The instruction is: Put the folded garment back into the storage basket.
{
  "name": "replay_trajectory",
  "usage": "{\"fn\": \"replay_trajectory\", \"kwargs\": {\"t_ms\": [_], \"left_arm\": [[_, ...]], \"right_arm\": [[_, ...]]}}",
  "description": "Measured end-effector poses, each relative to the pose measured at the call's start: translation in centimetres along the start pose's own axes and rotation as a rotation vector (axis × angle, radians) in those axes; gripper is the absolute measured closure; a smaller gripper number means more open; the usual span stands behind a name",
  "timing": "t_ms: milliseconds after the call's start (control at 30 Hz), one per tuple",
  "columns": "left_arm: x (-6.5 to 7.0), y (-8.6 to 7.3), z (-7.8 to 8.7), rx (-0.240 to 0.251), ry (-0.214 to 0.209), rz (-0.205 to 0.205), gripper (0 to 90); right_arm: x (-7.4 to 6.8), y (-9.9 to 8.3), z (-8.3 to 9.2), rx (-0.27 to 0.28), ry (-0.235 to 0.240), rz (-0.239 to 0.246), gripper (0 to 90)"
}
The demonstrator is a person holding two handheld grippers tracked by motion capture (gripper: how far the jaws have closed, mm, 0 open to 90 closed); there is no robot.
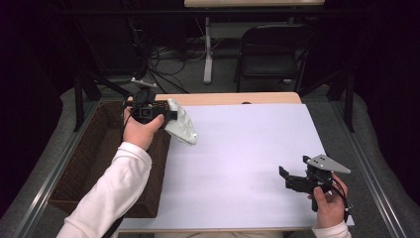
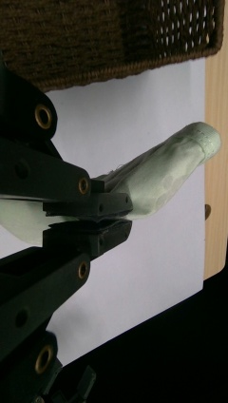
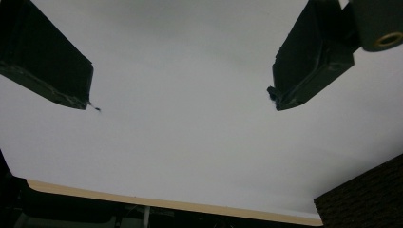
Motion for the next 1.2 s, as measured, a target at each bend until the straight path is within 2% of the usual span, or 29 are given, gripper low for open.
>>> {"fn": "replay_trajectory", "kwargs": {"t_ms": [300, 467, 667, 967, 1200], "left_arm": [[-1.9, 0.1, 1.7, 0.022, 0.014, 0.033, 85.8], [-3.0, -0.4, 2.5, 0.026, 0.029, 0.024, 85.8], [-4.7, -0.9, 3.6, 0.030, 0.040, 0.050, 85.8], [-7.2, -1.1, 5.5, 0.057, 0.040, 0.096, 85.8], [-8.8, -1.7, 6.1, 0.053, 0.069, 0.097, 85.8]], "right_arm": [[0.0, 0.1, -0.3, 0.004, 0.003, 0.006, 6.0], [-0.1, 0.2, -0.3, 0.002, 0.005, 0.003, 6.1], [-0.3, 0.0, -0.7, -0.007, 0.018, 0.008, 6.2], [0.1, 0.0, -0.2, -0.001, -0.002, -0.005, 6.4], [0.0, -0.2, -0.3, -0.009, -0.002, -0.010, 6.5]]}}
Point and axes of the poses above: each handheld gripper's, and its own axes: z roughly backward along the jaws, y roughly out of its top, x roughly to its right, the point moved 9 cm from there along -z, roughly forward along the jaws, and after that the axes turned 13 degrees about y, right-handed, at the moved point
